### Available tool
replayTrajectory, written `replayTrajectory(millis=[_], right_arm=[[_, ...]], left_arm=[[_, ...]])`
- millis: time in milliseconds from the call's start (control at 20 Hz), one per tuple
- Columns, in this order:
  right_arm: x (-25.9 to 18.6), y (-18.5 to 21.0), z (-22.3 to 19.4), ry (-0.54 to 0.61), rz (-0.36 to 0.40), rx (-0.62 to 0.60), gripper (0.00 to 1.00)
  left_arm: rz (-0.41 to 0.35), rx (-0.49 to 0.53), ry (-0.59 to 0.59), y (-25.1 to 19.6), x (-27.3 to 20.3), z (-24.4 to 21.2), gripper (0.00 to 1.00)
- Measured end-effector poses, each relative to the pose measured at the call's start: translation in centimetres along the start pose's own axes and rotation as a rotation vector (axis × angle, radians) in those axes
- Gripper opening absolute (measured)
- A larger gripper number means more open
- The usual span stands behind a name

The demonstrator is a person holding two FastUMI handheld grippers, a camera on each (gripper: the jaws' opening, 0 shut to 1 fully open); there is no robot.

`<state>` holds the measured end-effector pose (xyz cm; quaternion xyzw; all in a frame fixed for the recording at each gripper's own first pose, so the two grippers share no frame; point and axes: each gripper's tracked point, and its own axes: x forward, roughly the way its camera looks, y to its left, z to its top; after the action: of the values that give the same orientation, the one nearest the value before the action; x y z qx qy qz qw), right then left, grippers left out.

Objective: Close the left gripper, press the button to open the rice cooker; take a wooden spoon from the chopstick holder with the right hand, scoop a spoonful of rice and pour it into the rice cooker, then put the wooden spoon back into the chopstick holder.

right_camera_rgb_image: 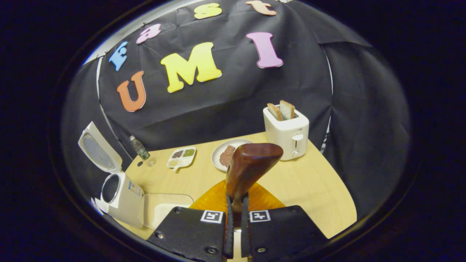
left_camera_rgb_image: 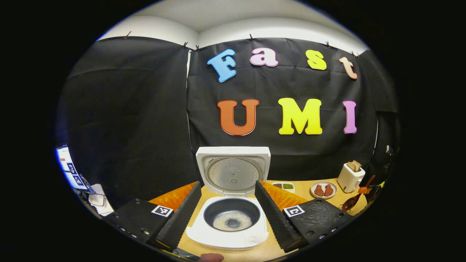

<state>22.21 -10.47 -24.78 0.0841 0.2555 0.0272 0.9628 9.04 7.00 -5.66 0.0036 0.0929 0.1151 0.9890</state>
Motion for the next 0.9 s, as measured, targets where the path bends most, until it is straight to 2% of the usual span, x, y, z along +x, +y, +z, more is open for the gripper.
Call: replayTrajectory(millis=[200, 450, 700, 900], right_arm=[[-2.7, 6.0, 1.8, -0.075, 0.038, -0.053, 0.13], [-2.2, 13.0, -1.9, -0.074, 0.075, -0.161, 0.13], [1.2, 14.6, -7.9, -0.043, 0.0, -0.346, 0.13], [3.0, 15.3, -10.7, -0.077, -0.067, -0.543, 0.13]], left_arm=[[-0.048, -0.001, -0.01, 1.6, -0.1, -0.3, 0.95], [-0.069, -0.01, 0.013, 4.7, -0.1, -1.4, 0.95], [-0.057, 0.001, 0.047, 7.9, 0.1, -2.7, 0.95], [-0.04, 0.029, 0.071, 9.2, -0.1, -4.4, 0.95]])
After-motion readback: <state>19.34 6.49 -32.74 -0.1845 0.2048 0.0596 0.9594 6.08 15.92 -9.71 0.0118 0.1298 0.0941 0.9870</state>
